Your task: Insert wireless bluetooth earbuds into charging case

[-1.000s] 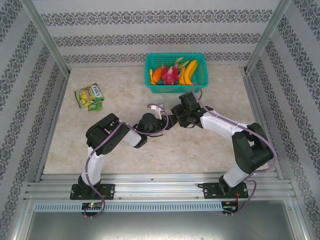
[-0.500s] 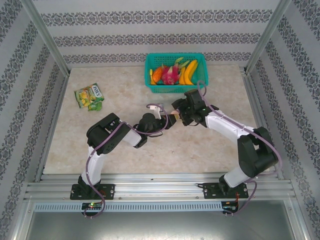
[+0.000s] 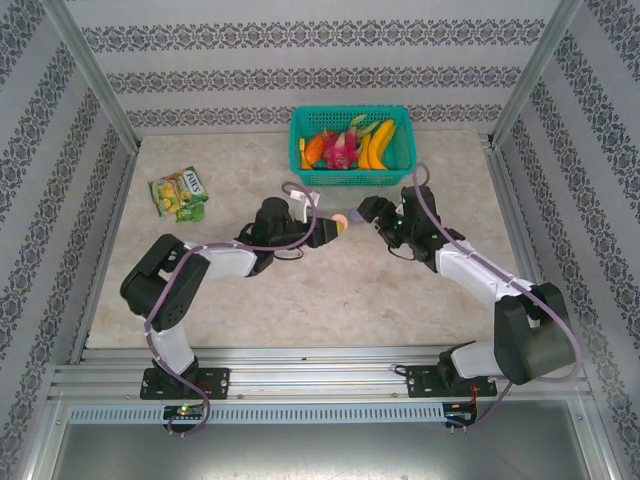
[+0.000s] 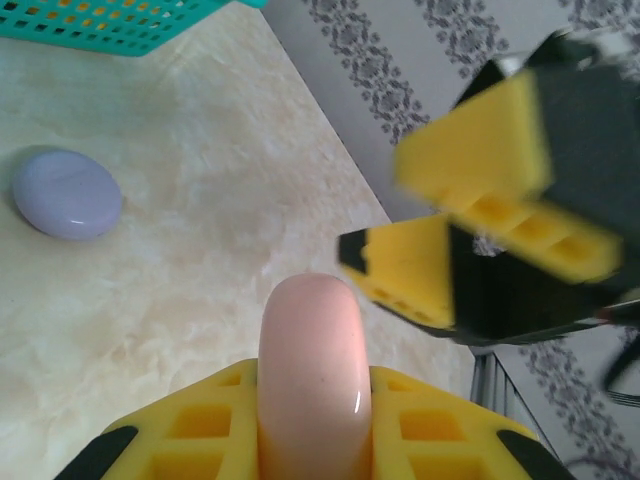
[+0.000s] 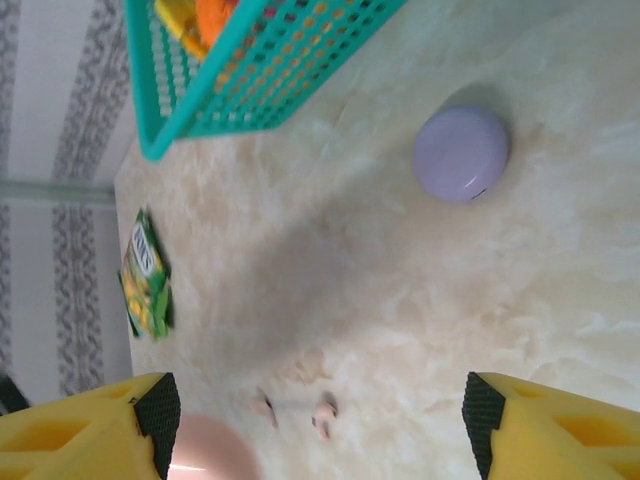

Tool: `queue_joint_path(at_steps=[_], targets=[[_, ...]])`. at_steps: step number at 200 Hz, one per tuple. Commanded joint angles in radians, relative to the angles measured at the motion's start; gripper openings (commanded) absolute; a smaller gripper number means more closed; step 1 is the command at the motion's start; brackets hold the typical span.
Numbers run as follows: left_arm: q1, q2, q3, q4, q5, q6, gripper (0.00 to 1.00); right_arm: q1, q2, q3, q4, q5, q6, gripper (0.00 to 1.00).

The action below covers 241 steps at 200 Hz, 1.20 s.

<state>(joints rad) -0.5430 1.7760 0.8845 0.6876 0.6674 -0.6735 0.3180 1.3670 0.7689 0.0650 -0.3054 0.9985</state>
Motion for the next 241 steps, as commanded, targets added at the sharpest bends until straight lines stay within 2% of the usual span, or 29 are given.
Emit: queue_joint_path(at_steps=[1,36,85,179,241], targets=[[0.049,-0.053,0.058,-0.237,0.227,0.133,0.07,0.0,-0.085,-0.072,0.203,-0.117,-0.195,0.77],[0.105,-0.105,0.117,-0.396,0.368,0.202,0.07,0.0,-0.15,-0.159,0.266,-0.193,-0.278,0.76],[0.112,-0.116,0.18,-0.555,0.424,0.285,0.09,0.018,-0.126,-0.186,0.359,-0.245,-0.261,0.74],[0.126,-0.093,0.164,-0.489,0.422,0.258,0.09,0.119,-0.023,-0.115,0.396,-0.237,-0.246,0.68],[0.133,-0.118,0.152,-0.465,0.434,0.245,0.08,0.086,0.033,-0.155,0.427,-0.194,-0.223,0.62]])
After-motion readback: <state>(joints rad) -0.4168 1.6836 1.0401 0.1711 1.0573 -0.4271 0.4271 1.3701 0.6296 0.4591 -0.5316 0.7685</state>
